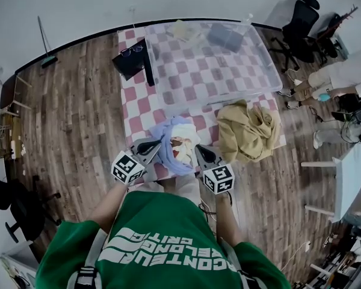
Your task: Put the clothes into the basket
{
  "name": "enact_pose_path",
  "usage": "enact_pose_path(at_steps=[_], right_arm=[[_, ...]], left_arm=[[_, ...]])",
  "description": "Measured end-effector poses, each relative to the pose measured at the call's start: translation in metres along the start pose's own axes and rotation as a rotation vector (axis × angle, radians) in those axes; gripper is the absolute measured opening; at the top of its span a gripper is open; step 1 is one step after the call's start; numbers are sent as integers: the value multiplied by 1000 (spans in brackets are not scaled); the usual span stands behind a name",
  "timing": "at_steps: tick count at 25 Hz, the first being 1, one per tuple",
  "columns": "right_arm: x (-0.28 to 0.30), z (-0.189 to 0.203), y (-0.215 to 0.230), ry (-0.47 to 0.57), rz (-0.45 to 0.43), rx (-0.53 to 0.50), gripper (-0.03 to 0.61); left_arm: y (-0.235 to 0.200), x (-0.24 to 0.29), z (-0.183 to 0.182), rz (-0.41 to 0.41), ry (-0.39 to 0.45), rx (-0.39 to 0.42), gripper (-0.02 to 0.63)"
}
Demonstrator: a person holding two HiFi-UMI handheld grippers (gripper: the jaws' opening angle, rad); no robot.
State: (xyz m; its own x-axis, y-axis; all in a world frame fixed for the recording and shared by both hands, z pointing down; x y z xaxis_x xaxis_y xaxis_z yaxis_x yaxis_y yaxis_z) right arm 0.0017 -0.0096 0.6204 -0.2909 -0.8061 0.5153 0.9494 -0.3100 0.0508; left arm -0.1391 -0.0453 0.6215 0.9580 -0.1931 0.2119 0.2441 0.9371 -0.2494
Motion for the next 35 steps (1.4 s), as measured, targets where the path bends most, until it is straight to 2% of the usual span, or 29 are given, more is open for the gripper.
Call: enact_pose_path(at_steps=[11,13,17,20,23,30,35], right_arm=[[38,43,-21,-99,-86,-54,25],[46,54,-26,-134,-106,-76,145],[64,75,-32,-191,-139,-120,231],[83,92,-35,-217,-161,-156,315],[106,114,-33,-271,-174,-191,368],[149,170,-27,-443,-199,-230,383],[157,192,-27,-486,-137,-245,382]], left_arm=[[-20,18,44,12,-74,-62,14],[-26,23,55,7,-105,-79,93],[-37,33,82,8,-186,-105,190],[-46,44,107,21,-259,-111,303],[-54,57,133,50,-335,-135,359],[-60,80,197,120,-557,-217,385],[-53,91,214,96,-616,-238,383]])
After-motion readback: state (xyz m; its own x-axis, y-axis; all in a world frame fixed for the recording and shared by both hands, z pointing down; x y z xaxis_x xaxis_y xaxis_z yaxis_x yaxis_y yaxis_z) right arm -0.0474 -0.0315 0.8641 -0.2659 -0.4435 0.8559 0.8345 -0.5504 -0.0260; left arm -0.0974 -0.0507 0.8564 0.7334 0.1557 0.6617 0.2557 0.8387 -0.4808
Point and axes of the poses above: the fingertips, and each gripper's own axes: x forward along the fingers, y to its right, z out of its underside, the point moved 1 cm from there along -x, backward along the fingers, and after that the axes turned 9 degrees about z, right-handed, at the moved point
